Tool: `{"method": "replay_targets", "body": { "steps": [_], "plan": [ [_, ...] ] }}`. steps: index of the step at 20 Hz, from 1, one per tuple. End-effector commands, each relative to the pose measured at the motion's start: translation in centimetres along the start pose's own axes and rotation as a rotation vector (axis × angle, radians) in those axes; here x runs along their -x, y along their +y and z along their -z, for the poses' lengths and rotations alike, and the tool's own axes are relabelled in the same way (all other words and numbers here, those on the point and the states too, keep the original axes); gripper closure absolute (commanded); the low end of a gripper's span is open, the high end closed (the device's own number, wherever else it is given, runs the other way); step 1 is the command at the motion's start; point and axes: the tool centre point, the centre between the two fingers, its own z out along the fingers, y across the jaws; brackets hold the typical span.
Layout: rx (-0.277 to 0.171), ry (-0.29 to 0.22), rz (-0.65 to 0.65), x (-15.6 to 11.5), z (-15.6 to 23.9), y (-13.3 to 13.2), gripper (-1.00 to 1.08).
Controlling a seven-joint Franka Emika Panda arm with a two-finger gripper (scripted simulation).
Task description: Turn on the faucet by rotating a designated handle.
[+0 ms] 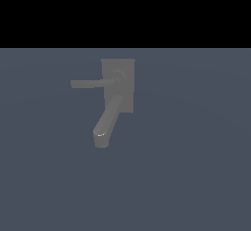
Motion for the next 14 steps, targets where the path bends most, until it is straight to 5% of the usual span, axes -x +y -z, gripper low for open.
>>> {"method": "replay_targets", "body": {
  "steps": [1,8,14],
  "plan": [
    [0.000,0.000,0.000,0.0,0.0,0.0,1.08],
    [0.053,0.025,-0.009,-0.2,0.5,0.4,1.08],
    [0.183,0.084,-0.029,-0.8,2.0,1.2,1.08]
  ]
}}
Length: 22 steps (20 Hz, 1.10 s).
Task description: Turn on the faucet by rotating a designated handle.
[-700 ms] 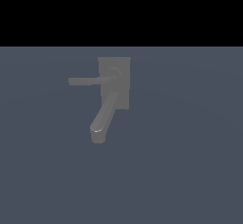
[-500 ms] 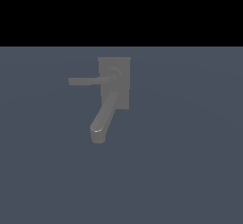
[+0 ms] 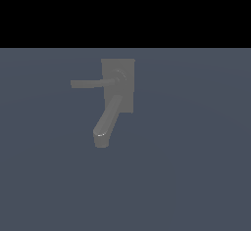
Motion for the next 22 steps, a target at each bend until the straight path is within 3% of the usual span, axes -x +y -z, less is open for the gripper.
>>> {"method": "replay_targets", "body": {
  "steps": [1,5,12,22],
  "plan": [
    [0.066,0.030,-0.010,-0.4,0.7,0.5,1.08],
    [0.206,0.092,-0.027,-1.1,2.3,1.3,1.08],
    [0.505,0.214,-0.047,-2.6,6.4,2.0,1.08],
    [0.943,0.362,-0.020,-5.1,12.4,0.0,1.08]
  ]
}}
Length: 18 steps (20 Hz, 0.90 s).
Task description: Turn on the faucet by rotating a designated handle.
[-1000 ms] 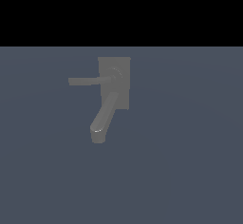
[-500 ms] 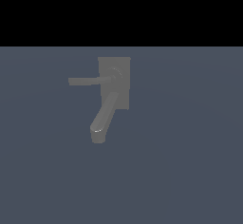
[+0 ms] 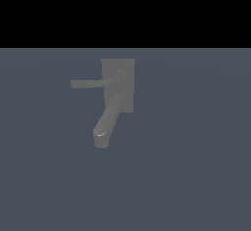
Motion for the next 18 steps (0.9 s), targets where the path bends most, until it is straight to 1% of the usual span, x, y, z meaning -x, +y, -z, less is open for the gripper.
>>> {"method": "replay_targets", "body": {
  "steps": [1,6,10,14,18],
  "plan": [
    [0.107,0.043,0.017,-1.2,1.4,0.3,1.08],
    [0.311,0.124,0.069,-3.8,4.1,0.1,1.08],
    [0.467,0.187,0.127,-6.0,6.3,-1.0,1.08],
    [0.615,0.249,0.201,-8.2,8.3,-2.9,1.08],
    [0.753,0.309,0.290,-10.5,9.9,-5.6,1.08]
  ]
}}
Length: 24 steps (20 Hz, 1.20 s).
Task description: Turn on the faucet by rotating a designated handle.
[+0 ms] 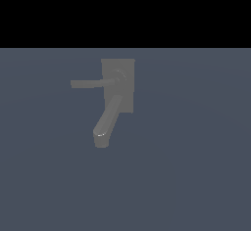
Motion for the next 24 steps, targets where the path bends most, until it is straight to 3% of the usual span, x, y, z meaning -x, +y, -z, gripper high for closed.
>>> {"method": "replay_targets", "body": {
  "steps": [1,7,13,18,24],
  "plan": [
    [0.082,0.048,0.056,-2.1,1.3,-0.6,1.08],
    [0.254,0.168,0.209,-7.1,4.4,-3.8,1.08],
    [0.391,0.295,0.385,-11.7,7.1,-9.2,1.08],
    [0.465,0.390,0.521,-14.4,8.8,-14.3,1.08],
    [0.513,0.472,0.639,-16.2,9.9,-19.2,1.08]
  ]
}}
